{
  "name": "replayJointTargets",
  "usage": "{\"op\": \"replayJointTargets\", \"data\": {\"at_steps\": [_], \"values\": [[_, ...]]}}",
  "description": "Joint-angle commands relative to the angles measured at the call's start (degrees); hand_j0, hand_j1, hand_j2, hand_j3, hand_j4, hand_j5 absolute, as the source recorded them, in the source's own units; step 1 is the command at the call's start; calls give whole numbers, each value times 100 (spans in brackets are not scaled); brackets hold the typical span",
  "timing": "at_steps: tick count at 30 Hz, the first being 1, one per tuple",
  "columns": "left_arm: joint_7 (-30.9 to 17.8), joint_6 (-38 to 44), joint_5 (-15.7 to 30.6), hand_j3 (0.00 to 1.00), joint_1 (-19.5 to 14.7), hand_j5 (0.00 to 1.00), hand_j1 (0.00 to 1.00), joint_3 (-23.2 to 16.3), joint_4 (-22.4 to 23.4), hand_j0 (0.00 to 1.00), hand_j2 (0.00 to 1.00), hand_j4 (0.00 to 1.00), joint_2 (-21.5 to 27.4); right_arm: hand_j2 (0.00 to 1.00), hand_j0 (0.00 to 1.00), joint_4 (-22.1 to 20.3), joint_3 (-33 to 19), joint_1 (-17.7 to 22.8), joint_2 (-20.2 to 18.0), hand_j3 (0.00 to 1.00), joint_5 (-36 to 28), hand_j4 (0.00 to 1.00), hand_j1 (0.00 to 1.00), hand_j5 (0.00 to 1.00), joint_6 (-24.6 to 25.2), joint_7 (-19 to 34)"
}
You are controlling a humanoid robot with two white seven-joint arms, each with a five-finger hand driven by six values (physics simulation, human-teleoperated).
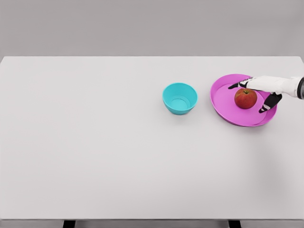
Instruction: Put the apple from the pink plate into the blue bowl with your right arm
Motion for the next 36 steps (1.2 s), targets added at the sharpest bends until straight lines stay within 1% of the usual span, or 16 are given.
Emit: {"op": "replayJointTargets", "data": {"at_steps": [1, 4, 5, 6, 7, 9, 12, 16, 23, 26, 28, 30, 31, 36], "values": [[-1, 0, -3, 100, 0, 100, 100, 0, 0, 100, 100, 100, 0, 100, 100, 89, 44, 0, 11, 100, -4, 100, 100, 100, 14, -2], [-1, 0, -3, 100, 0, 100, 100, 0, 0, 100, 100, 100, 0, 100, 100, 195, 88, -18, 55, 100, -4, 100, 100, 100, 14, -2], [-1, 0, -3, 100, 0, 100, 100, 0, 0, 100, 100, 100, 0, 90, 90, 195, 88, -26, 55, 90, -4, 90, 90, 90, 14, -2], [-1, 0, -3, 100, 0, 100, 100, 0, 0, 100, 100, 100, 0, 77, 77, 195, 88, -26, 55, 77, -4, 77, 77, 77, 14, -2], [-1, 0, -3, 100, 0, 100, 100, 0, 0, 100, 100, 100, 0, 69, 69, 186, 89, -26, 55, 69, 13, 69, 69, 69, 14, -2], [-1, 0, -3, 100, 0, 100, 100, 0, 0, 100, 100, 100, 0, 49, 49, 177, 88, -26, 55, 49, 22, 49, 49, 49, 14, -2], [-1, 0, -3, 100, 0, 100, 100, 0, 0, 100, 100, 100, 0, 37, 37, 177, 88, -26, 55, 37, 22, 37, 37, 37, 14, -2], [-1, 0, -3, 100, 0, 100, 100, 0, 0, 100, 100, 100, 0, 32, 32, 151, 88, -44, 55, 32, 22, 32, 32, 32, 14, -2], [-1, 0, -3, 100, 0, 100, 100, 0, 0, 100, 100, 100, 0, 31, 31, 89, 36, -167, 20, 31, 22, 31, 31, 31, 14, -2], [-1, 0, -3, 100, 0, 100, 100, 0, 0, 100, 100, 100, 0, 29, 29, -78, 27, -220, -7, 29, 22, 29, 29, 29, 14, -2], [-1, 0, -3, 100, 0, 100, 100, 0, 0, 100, 100, 100, 0, 29, 29, -174, -228, -202, 2, 29, 22, 29, 29, 29, 14, -2], [-1, 0, -3, 100, 0, 100, 100, 0, 0, 100, 100, 100, 0, 29, 29, -271, -316, -237, -7, 29, 22, 29, 29, 29, 14, -2], [-1, 0, 6, 100, 0, 100, 100, 0, 0, 100, 100, 100, 0, 29, 29, -289, -447, -255, 20, 29, 22, 29, 29, 29, 14, -2], [-1, 0, -3, 100, 0, 100, 100, 0, 0, 100, 100, 100, 0, 29, 29, -737, -474, -281, 64, 29, 101, 29, 29, 29, 14, -2]]}}
